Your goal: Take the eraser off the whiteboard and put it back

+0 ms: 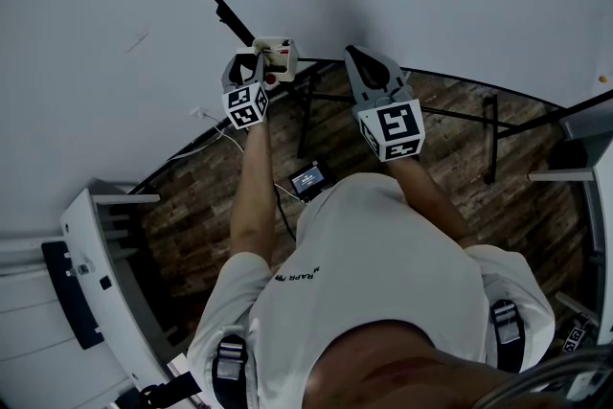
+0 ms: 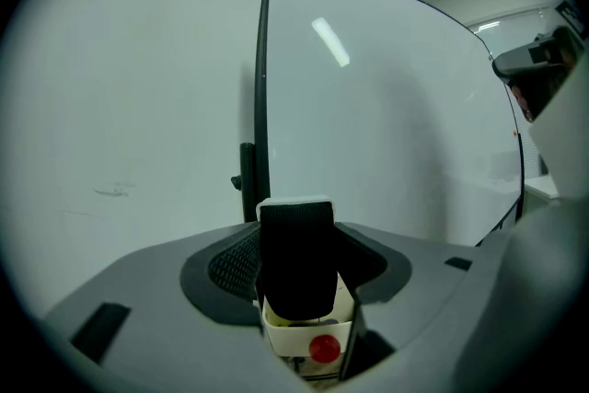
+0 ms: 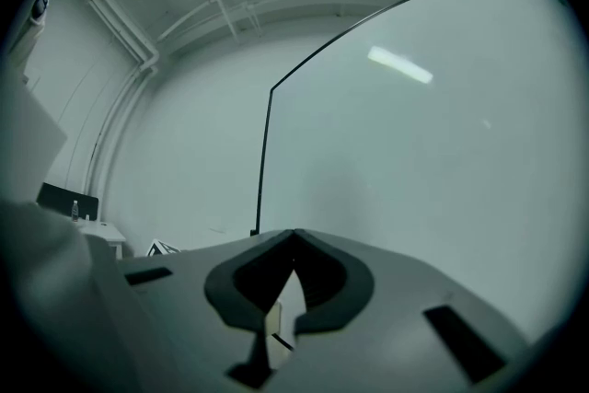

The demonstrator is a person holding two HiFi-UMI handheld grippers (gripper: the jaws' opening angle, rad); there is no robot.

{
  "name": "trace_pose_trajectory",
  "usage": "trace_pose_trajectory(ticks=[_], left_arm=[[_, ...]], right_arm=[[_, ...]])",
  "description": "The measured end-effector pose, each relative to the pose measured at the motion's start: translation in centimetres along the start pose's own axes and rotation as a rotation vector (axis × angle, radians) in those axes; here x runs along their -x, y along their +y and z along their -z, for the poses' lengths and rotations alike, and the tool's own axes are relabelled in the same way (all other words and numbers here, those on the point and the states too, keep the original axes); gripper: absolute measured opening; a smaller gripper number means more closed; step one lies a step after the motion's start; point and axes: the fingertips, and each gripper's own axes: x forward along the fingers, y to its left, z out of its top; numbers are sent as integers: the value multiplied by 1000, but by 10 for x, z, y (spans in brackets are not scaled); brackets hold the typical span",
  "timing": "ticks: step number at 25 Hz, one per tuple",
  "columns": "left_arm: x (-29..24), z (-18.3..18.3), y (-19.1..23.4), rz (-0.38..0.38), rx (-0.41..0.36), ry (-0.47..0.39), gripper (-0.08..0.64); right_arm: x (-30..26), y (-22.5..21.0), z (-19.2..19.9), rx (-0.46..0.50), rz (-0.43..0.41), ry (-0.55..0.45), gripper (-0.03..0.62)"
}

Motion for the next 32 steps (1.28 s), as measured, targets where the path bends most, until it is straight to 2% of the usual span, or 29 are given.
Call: trace_pose_trajectory(ticks=[7, 14, 26, 32], left_arm=[[-9, 16, 4, 21, -6, 25, 238], [-15, 11, 1, 47, -21, 6, 238], [-22, 53, -4, 58, -56, 153, 238], [-22, 65, -6, 61, -48, 194, 238]], right_arm=[[2, 6, -2, 9, -6, -7, 12], [4, 7, -2, 16, -4, -4, 12], [9, 6, -2, 20, 2, 1, 12], [11, 4, 1, 19, 5, 6, 12]])
